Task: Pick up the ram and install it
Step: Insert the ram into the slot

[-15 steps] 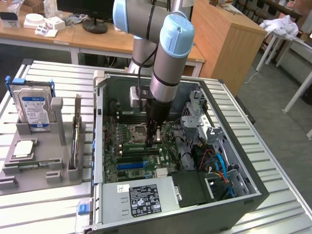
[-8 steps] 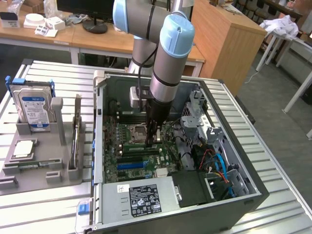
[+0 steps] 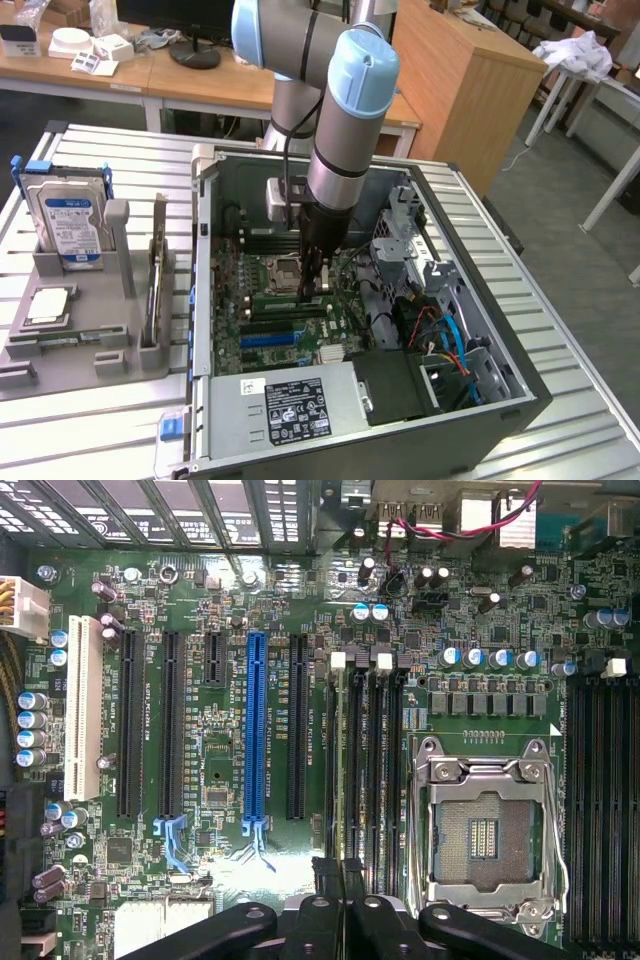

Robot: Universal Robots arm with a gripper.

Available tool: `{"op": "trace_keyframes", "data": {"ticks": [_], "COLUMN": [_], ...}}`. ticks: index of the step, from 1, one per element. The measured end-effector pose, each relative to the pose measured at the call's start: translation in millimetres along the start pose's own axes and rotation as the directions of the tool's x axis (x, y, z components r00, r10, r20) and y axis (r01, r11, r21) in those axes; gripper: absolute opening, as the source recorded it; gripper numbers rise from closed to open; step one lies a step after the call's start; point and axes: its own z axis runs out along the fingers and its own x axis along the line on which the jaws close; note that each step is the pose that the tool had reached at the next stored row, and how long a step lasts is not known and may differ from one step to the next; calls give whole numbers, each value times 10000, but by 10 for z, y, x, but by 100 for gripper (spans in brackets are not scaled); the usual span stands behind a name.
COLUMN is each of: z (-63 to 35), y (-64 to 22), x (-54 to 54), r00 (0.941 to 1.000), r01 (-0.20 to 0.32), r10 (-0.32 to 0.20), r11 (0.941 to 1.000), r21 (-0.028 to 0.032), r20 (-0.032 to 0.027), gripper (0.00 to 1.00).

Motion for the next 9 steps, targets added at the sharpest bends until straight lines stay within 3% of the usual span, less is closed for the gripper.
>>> {"op": "trace_keyframes", "data": {"ticks": [9], "z": [16], "y": [0], "x": [1], "r00": [10000], "r01": [1], "r10": [-1], "r11": [10000], "r21": [-1], "r20": [-1], "gripper": [12]}}
